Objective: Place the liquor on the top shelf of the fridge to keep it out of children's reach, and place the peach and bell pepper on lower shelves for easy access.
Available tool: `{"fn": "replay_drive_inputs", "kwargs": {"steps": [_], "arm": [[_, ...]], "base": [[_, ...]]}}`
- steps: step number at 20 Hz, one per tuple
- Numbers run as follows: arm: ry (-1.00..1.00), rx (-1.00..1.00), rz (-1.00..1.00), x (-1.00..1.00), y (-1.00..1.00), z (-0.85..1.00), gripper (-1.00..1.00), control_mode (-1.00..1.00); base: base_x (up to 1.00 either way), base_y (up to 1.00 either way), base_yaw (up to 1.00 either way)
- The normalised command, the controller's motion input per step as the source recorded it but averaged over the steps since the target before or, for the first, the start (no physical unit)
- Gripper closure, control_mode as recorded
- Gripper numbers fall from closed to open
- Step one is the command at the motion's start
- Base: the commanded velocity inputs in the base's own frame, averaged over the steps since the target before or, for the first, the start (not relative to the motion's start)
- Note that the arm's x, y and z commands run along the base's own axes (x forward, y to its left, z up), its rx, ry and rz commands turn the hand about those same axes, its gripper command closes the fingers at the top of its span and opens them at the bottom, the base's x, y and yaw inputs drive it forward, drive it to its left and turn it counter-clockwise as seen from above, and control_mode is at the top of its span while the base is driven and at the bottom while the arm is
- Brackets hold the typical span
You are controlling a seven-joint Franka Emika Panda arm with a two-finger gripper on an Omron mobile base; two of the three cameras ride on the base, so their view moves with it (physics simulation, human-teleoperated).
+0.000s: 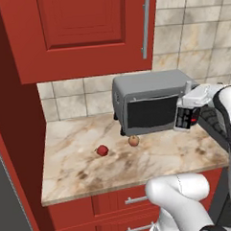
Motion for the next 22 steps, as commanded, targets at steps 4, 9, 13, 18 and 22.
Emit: {"fn": "replay_drive_inputs", "kwargs": {"steps": [4, 9, 13, 18, 22], "arm": [[0.00, -0.03, 0.05, -0.31, 0.06, 0.48, 1.00, -1.00], [0.00, -0.02, 0.03, -0.14, 0.04, 0.17, 1.00, 1.00], [0.00, 0.00, 0.00, 0.00, 0.00, 0.00, 1.00, 1.00], [0.00, 0.00, 0.00, 0.00, 0.00, 0.00, 1.00, 1.00], [0.00, 0.00, 0.00, 0.00, 0.00, 0.00, 1.00, 1.00]], "base": [[0.00, 0.00, 0.00], [-0.35, 0.00, 0.10], [-0.72, 0.00, 0.30], [-0.62, 0.05, 0.58], [-0.36, 0.37, 0.69]]}}
